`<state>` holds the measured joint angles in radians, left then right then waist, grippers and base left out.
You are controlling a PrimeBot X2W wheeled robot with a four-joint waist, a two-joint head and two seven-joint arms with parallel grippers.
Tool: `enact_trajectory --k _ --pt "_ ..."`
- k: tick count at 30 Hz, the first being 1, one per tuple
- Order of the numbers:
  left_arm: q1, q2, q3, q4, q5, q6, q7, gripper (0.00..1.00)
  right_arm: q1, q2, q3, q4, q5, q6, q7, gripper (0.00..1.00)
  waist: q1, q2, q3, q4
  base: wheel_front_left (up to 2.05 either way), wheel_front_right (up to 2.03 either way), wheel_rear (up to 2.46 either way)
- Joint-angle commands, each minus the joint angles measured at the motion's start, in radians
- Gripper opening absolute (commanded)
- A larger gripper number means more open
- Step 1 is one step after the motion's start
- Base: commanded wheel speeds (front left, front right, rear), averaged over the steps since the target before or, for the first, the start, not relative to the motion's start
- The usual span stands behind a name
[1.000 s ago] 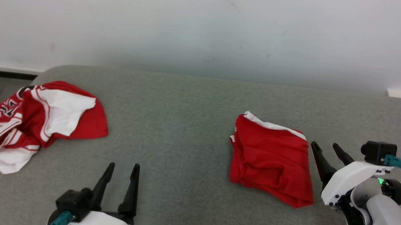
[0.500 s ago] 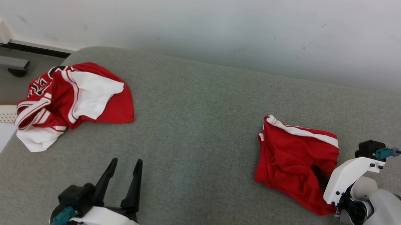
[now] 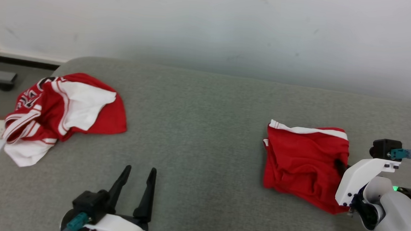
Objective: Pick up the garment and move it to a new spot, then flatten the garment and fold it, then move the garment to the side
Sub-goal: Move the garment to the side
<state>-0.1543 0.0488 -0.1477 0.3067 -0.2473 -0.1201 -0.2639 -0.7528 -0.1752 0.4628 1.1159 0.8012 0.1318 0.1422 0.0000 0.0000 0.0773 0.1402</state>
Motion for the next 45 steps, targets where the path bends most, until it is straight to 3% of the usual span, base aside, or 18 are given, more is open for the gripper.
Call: enact_trajectory --k 1,7,15,22,27,31,38,45 --pt "-0.013 0.004 -0.016 0.005 0.019 -0.004 0.0 1.0 -0.004 -0.026 0.013 -0.015 0.008 -0.002 -0.015 0.0 0.0 0.0 -0.017 -0.038 0.0 0.0 0.0" --pt "-0.035 0.004 -0.068 0.016 0.016 -0.009 0.0 1.0 0.005 -0.069 0.063 -0.05 0.03 -0.002 -0.049 0.0 0.0 0.0 -0.037 -0.142 0.0 0.0 0.0" --pt "-0.06 0.004 -0.134 0.036 0.013 -0.01 0.0 1.0 0.008 -0.071 0.112 -0.067 0.069 -0.002 -0.084 0.0 0.0 0.0 -0.04 -0.292 0.0 0.0 0.0" --pt "-0.069 0.004 -0.169 0.042 0.014 -0.011 0.0 1.0 0.003 -0.074 0.145 -0.081 0.112 -0.002 -0.112 0.0 0.0 0.0 -0.023 -0.361 0.0 0.0 0.0" --pt "-0.091 0.004 -0.175 0.027 0.016 -0.011 0.0 1.0 -0.044 -0.099 0.166 -0.101 0.13 -0.002 -0.137 0.0 0.0 0.0 0.025 -0.362 0.0 0.0 0.0" --pt "-0.134 0.004 -0.184 0.022 0.032 -0.011 0.0 1.0 -0.109 -0.145 0.188 -0.117 0.121 -0.002 -0.154 0.0 0.0 0.0 0.111 -0.325 0.0 0.0 0.0" --pt "-0.202 0.012 -0.183 0.011 0.04 -0.01 0.0 1.0 -0.246 -0.256 0.243 -0.113 0.081 -0.002 -0.148 0.0 0.0 0.0 0.25 -0.257 0.0 0.0 0.0" --pt "-0.245 0.024 -0.168 -0.01 0.038 -0.01 0.0 1.0 -0.375 -0.418 0.304 -0.053 0.024 -0.002 -0.122 0.0 0.0 0.0 0.366 -0.193 0.0 0.0 0.0"
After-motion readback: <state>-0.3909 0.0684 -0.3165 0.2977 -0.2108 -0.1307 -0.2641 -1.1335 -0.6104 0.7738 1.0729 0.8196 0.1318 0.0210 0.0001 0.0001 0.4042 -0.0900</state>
